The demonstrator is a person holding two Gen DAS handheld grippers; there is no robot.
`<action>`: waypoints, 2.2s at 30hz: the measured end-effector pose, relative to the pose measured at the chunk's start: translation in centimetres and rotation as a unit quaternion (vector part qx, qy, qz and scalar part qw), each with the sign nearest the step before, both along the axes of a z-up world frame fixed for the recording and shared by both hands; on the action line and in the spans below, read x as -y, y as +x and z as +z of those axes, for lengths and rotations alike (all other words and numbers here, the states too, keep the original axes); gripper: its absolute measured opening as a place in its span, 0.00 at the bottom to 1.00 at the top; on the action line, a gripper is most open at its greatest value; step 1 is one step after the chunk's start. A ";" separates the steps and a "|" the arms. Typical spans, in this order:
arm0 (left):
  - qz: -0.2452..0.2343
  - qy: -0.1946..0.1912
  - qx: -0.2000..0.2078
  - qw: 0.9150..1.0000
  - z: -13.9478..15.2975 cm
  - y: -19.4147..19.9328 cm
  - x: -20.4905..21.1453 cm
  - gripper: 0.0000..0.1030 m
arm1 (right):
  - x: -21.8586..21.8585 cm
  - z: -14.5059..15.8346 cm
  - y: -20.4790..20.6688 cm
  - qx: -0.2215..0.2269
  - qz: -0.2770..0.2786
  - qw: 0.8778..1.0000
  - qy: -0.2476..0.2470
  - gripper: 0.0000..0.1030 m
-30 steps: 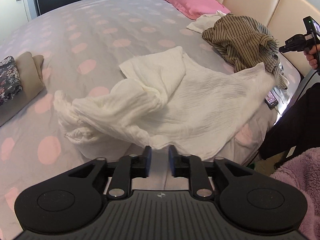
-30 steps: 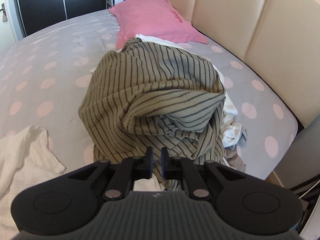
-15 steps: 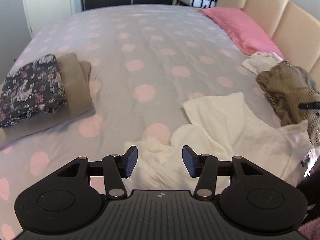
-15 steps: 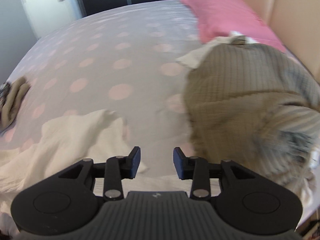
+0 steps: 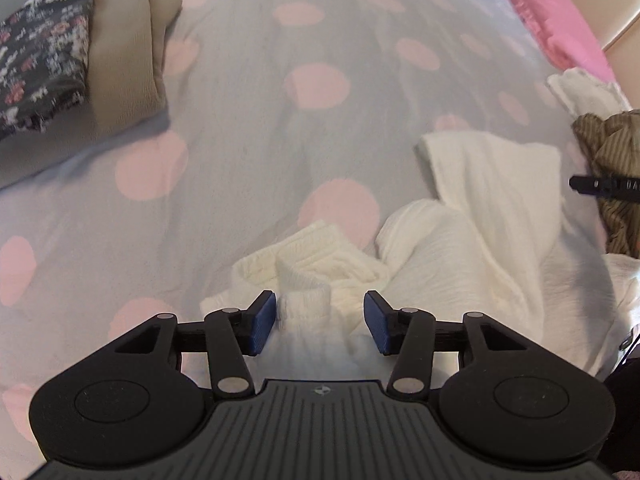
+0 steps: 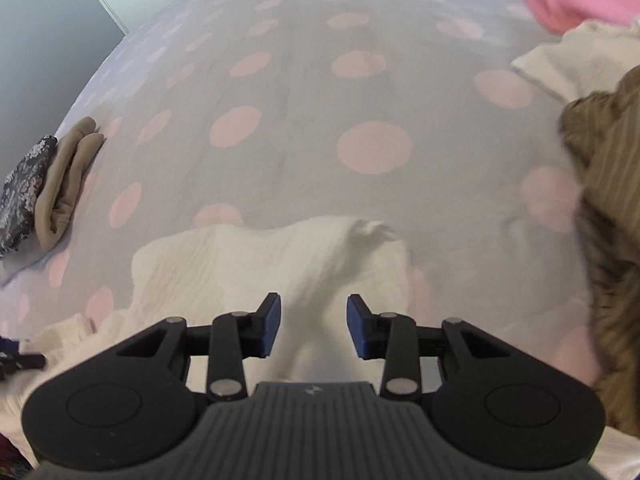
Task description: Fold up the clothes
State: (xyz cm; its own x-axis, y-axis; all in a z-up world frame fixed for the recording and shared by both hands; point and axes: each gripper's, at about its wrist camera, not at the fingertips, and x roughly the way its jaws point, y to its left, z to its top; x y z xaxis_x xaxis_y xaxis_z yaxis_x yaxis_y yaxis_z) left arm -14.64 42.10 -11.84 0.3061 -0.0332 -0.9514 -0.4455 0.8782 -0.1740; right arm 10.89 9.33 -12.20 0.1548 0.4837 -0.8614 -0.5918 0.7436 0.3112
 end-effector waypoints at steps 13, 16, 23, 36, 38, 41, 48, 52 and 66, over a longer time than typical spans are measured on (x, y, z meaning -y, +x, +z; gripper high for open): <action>0.064 0.020 0.043 0.997 1.4 -3.1 -1.0 0.10 | -0.8 0.4 -1.0 0.027 -0.023 0.999 0.025 0.08; 0.103 0.047 0.062 0.992 3.0 -4.9 -1.0 0.10 | 0.3 2.2 -0.9 0.061 -0.056 0.996 0.044 0.07; 0.200 0.143 0.149 0.958 9.1 -11.2 -1.2 0.09 | 3.3 6.7 -0.5 0.128 -0.134 0.977 0.100 0.07; 0.263 0.089 0.068 0.958 5.6 -17.6 0.4 0.10 | 3.3 7.4 -3.6 0.173 -0.084 0.979 0.063 0.07; 0.247 0.093 0.030 0.964 4.4 -17.7 0.7 0.10 | 3.4 6.8 -4.1 0.167 -0.068 0.983 0.036 0.07; 0.229 0.083 -0.009 0.970 2.8 -17.9 1.0 0.12 | 3.9 5.4 -4.6 0.156 -0.051 0.986 -0.010 0.07; 0.233 0.107 -0.009 0.967 3.5 -18.3 1.1 0.19 | 5.2 2.2 -6.2 0.115 -0.007 0.989 -0.091 0.07; 0.224 0.137 0.016 0.965 4.8 -17.7 1.6 0.25 | 5.8 1.7 -7.8 0.112 0.024 0.988 -0.107 0.07; 0.128 0.165 0.031 0.977 4.5 -11.7 4.5 0.30 | 9.0 1.7 -10.5 0.087 0.088 0.986 -0.114 0.07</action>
State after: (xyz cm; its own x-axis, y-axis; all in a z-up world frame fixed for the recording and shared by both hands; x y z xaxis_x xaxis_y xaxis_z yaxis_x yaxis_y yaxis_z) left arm -26.33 37.65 -7.35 0.3218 0.3571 -0.8769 -0.6560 0.7519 0.0655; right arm 0.41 0.32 -10.50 0.2406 0.3125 -0.9189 -0.7471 0.6640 0.0302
